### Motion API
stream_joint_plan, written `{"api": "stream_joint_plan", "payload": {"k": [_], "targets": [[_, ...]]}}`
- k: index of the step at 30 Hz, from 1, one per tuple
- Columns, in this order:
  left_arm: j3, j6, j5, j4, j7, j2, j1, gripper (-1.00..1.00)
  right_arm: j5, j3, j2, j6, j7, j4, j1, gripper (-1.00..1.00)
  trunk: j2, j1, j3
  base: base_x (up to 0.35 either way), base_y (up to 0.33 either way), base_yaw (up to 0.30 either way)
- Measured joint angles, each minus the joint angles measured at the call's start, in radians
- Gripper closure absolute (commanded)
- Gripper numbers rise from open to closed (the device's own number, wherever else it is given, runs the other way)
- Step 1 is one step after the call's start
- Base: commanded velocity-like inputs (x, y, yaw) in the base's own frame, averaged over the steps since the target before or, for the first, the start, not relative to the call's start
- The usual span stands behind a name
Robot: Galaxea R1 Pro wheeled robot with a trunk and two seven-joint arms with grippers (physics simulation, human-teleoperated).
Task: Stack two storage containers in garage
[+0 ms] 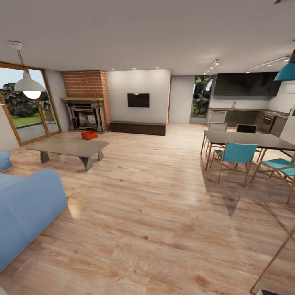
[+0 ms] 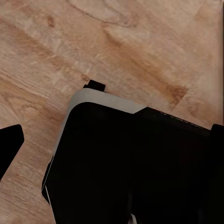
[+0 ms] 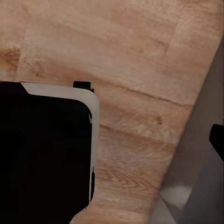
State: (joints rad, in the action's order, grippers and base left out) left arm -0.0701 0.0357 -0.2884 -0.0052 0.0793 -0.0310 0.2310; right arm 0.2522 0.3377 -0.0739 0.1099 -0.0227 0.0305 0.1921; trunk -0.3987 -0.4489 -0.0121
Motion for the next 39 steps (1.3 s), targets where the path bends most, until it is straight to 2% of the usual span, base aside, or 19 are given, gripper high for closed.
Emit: {"api": "stream_joint_plan", "payload": {"k": [4,39], "targets": [[-0.001,-0.007,0.0,0.0,0.0,0.001,0.0,-1.0,0.001,-0.001,-0.007,0.0,0.0,0.0,0.0,-1.0,0.0,0.0,0.0,0.324,0.0,0.0],[-0.004,-0.002,-0.004,0.0,0.0,0.008,0.0,-1.0,0.003,0.0,-0.008,0.001,-0.011,-0.001,0.0,-1.0,0.0,0.0,0.0,0.324,0.0,0.0]]}}
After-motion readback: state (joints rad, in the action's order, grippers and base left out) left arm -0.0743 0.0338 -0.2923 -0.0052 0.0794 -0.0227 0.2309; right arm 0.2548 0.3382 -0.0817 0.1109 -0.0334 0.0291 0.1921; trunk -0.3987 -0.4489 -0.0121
